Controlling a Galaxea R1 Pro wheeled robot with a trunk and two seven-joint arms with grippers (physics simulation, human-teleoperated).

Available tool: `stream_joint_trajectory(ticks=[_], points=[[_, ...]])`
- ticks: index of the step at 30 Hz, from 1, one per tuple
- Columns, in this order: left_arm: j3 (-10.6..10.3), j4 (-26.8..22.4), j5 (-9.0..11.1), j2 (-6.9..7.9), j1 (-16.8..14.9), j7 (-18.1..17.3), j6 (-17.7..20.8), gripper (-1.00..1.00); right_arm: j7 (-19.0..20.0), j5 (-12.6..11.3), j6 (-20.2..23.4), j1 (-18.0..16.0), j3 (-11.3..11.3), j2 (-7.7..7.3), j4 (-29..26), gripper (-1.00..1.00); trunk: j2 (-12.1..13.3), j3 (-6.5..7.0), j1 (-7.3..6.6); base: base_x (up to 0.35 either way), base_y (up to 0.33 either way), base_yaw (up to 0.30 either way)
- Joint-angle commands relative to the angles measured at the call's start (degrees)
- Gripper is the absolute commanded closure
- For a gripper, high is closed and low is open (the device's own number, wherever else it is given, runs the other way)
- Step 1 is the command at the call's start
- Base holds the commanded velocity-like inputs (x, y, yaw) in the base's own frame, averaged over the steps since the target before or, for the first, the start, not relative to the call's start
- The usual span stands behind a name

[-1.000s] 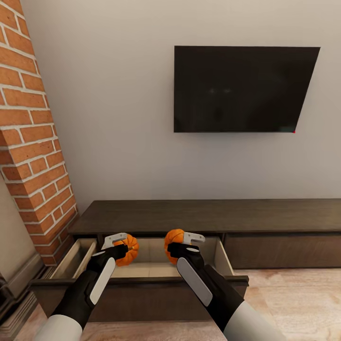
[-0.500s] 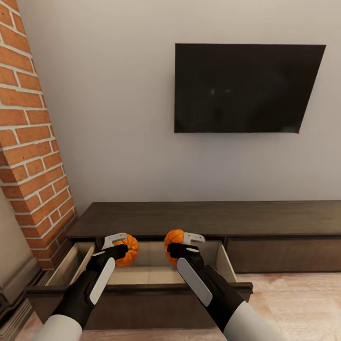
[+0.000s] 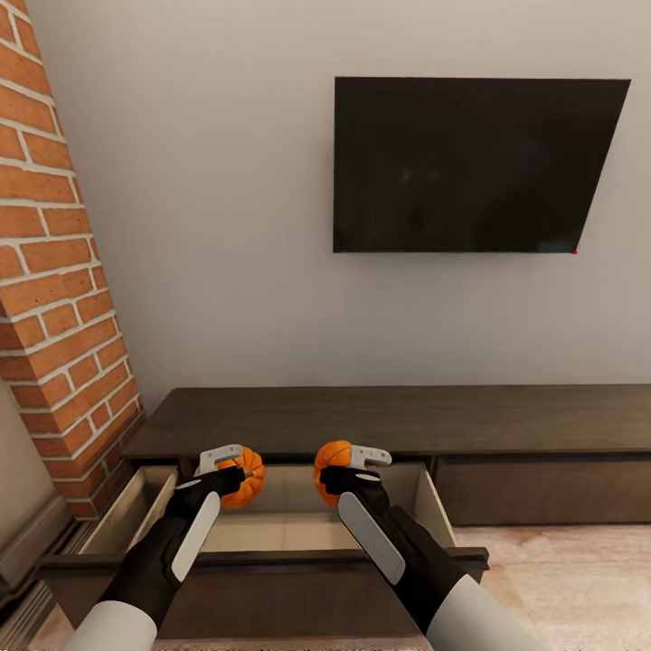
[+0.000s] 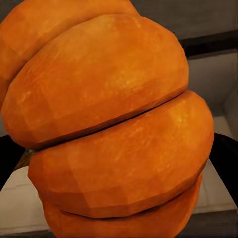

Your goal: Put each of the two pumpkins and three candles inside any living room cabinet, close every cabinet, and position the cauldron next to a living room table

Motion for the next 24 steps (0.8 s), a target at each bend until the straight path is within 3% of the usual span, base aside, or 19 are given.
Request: stream_joint_trajectory(ticks=[1, 7, 24], points=[[-0.13, -0.09, 0.46, -0.05, -0.04, 0.45, 0.23, 1.00, -0.47, -0.28, 0.88, -0.07, 0.09, 0.01, -0.05, 1.00, -0.45, -0.24, 0.21, 0.000, 0.000, 0.000], [-0.15, -0.10, 0.46, -0.08, -0.10, 0.36, 1.03, 1.00, -0.70, -0.35, 4.33, -0.07, -0.04, 0.07, 0.00, 1.00, -2.85, -1.32, 1.53, 0.000, 0.000, 0.000], [-0.15, -0.09, 0.56, 0.13, -0.92, 0.26, 3.03, 1.00, -0.78, -0.34, 4.65, -0.07, -0.05, 0.08, 0.09, 1.00, -9.67, -4.37, 5.26, 0.000, 0.000, 0.000]])
